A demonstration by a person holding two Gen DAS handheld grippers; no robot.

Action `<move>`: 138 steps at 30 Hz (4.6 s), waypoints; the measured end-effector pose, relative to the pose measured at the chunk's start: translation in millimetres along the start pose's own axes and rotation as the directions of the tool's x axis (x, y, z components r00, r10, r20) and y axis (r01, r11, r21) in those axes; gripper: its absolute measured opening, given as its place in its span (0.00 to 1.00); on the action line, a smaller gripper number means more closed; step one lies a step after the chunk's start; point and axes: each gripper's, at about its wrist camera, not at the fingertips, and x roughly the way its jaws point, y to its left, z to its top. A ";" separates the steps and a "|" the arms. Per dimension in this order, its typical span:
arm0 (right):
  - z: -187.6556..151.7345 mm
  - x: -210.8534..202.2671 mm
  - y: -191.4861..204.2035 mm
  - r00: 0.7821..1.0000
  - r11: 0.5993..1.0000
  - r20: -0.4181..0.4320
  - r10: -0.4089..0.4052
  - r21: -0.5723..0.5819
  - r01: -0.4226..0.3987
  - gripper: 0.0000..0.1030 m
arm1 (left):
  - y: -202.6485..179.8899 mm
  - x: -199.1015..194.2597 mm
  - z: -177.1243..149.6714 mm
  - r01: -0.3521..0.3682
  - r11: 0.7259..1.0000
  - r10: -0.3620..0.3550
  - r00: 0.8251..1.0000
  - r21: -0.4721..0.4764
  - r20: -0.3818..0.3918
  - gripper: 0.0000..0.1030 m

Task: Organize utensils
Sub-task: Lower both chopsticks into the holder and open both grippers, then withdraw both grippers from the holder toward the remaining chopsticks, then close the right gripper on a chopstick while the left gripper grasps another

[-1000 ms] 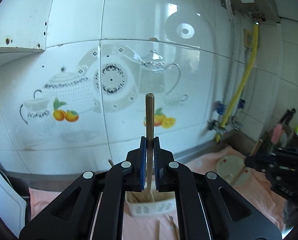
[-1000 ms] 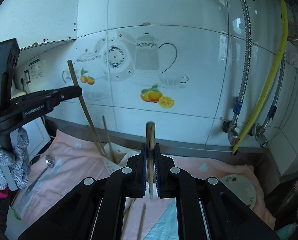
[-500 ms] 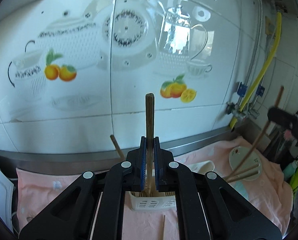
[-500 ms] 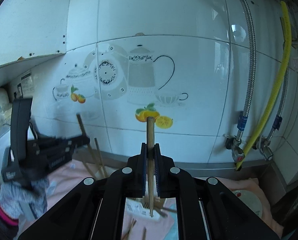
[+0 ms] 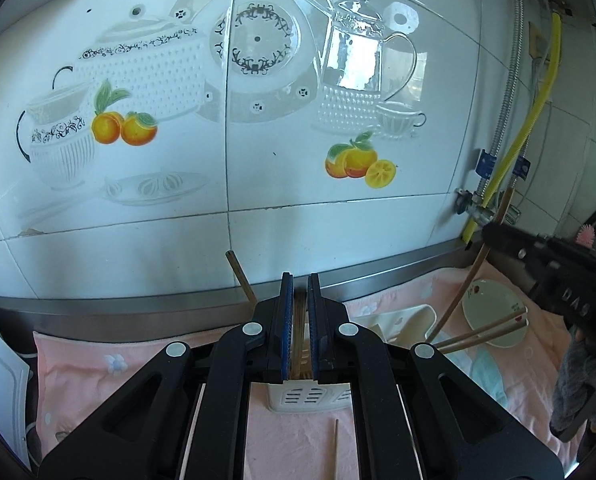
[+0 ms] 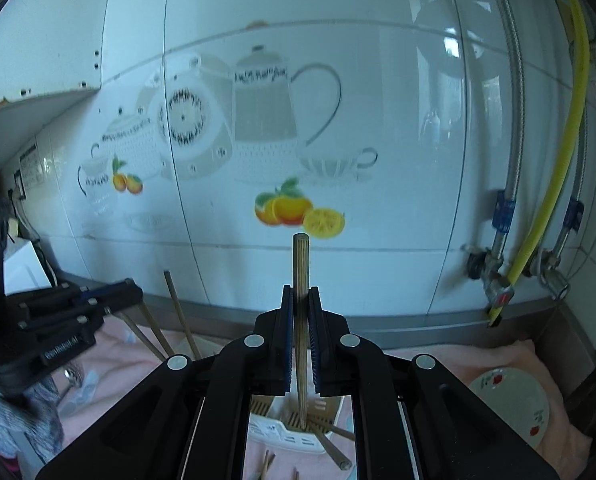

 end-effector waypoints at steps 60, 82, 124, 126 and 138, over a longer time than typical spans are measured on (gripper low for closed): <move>-283.9 -71.3 55.8 0.948 0.996 -0.304 0.088 0.045 -0.078 0.25 | 40.1 -124.4 -209.8 -0.079 0.982 0.073 0.996 -0.169 -0.042 0.55; -301.1 -38.4 57.3 0.928 0.999 -0.370 0.045 0.041 -0.032 0.13 | 35.1 -109.6 -240.4 -0.071 0.982 0.051 0.992 -0.174 -0.119 0.55; -248.1 -107.5 34.9 0.987 0.998 -0.158 0.035 0.050 -0.027 0.07 | -67.4 -37.8 -277.3 0.172 0.980 -0.194 0.932 -0.099 -0.305 0.40; -243.8 -112.0 33.5 0.989 0.998 -0.142 0.039 0.057 -0.031 0.07 | -69.6 -31.5 -277.5 0.173 0.979 -0.197 0.929 -0.104 -0.312 0.31; -230.7 -125.6 30.7 0.995 0.998 -0.090 0.042 0.053 -0.038 0.07 | -82.6 -6.0 -280.1 0.142 0.984 -0.170 0.922 -0.105 -0.348 0.20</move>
